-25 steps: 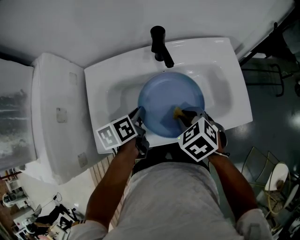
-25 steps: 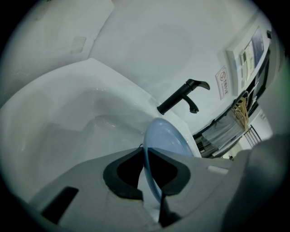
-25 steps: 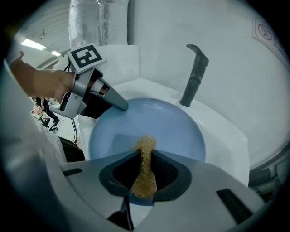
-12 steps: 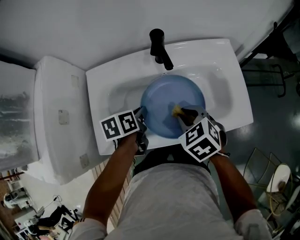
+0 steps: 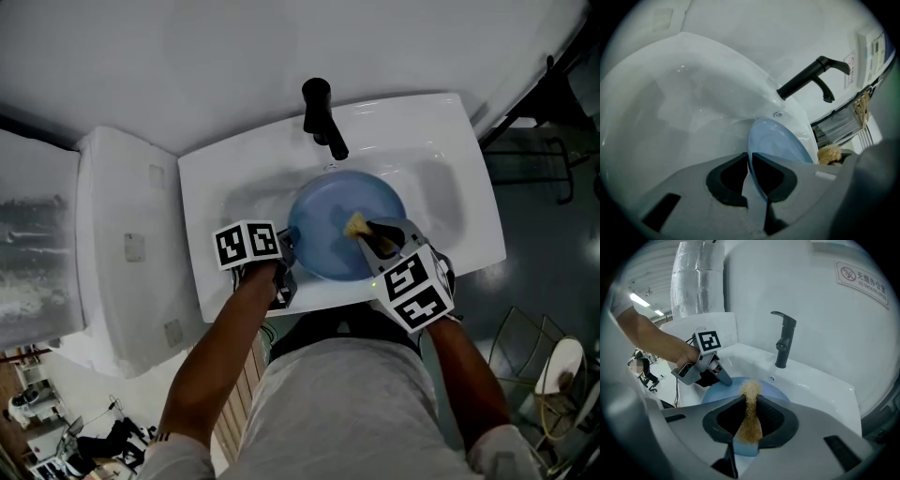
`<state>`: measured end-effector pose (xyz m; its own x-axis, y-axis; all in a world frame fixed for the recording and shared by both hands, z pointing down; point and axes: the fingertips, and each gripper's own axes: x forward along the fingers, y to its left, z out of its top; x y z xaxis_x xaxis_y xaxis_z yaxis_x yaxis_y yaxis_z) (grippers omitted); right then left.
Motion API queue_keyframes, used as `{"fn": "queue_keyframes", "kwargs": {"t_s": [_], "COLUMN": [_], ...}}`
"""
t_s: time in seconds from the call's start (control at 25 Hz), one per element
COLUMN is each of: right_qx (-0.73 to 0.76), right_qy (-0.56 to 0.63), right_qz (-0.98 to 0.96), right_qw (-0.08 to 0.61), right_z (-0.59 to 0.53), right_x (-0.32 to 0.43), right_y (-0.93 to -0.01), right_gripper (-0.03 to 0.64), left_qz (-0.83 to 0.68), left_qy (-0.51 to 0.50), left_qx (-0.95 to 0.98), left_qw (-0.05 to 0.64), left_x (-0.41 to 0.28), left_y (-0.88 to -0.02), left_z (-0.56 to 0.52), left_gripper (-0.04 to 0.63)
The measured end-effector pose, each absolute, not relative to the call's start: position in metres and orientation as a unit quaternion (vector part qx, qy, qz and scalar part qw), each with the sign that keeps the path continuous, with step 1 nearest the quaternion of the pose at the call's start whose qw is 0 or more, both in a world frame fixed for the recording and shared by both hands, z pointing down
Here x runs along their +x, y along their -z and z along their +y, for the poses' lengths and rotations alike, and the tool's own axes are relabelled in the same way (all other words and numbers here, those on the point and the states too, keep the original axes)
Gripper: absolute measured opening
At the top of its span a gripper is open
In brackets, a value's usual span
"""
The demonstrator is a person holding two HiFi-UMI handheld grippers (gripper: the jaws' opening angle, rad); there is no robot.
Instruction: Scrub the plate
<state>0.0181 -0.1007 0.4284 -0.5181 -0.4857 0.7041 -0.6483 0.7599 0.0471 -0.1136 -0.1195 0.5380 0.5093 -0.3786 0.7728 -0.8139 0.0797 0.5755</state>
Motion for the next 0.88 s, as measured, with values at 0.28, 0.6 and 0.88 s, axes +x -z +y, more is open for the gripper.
{"fn": "queue_keyframes", "kwargs": {"t_s": [0.28,0.6,0.88], "right_qx": [0.335,0.337,0.342], "right_qy": [-0.116,-0.12,-0.124], "right_qz": [-0.865,-0.866,-0.867], "right_qw": [0.356,0.349,0.342], "right_z": [-0.107,-0.109,-0.112], "right_x": [0.02,0.018,0.019], "right_y": [-0.422,-0.421,-0.419], "right_gripper": [0.063,0.063,0.063], "left_qz": [-0.438,-0.422,-0.419], "left_qy": [-0.223,-0.253,-0.26], "left_qx": [0.635,0.629,0.651], "left_qw": [0.596,0.602,0.577], "left_x": [-0.109,-0.109,-0.108], "left_y": [-0.558,-0.574,-0.571], "left_z": [-0.117,-0.114,-0.116], "left_gripper": [0.035,0.052,0.066]}}
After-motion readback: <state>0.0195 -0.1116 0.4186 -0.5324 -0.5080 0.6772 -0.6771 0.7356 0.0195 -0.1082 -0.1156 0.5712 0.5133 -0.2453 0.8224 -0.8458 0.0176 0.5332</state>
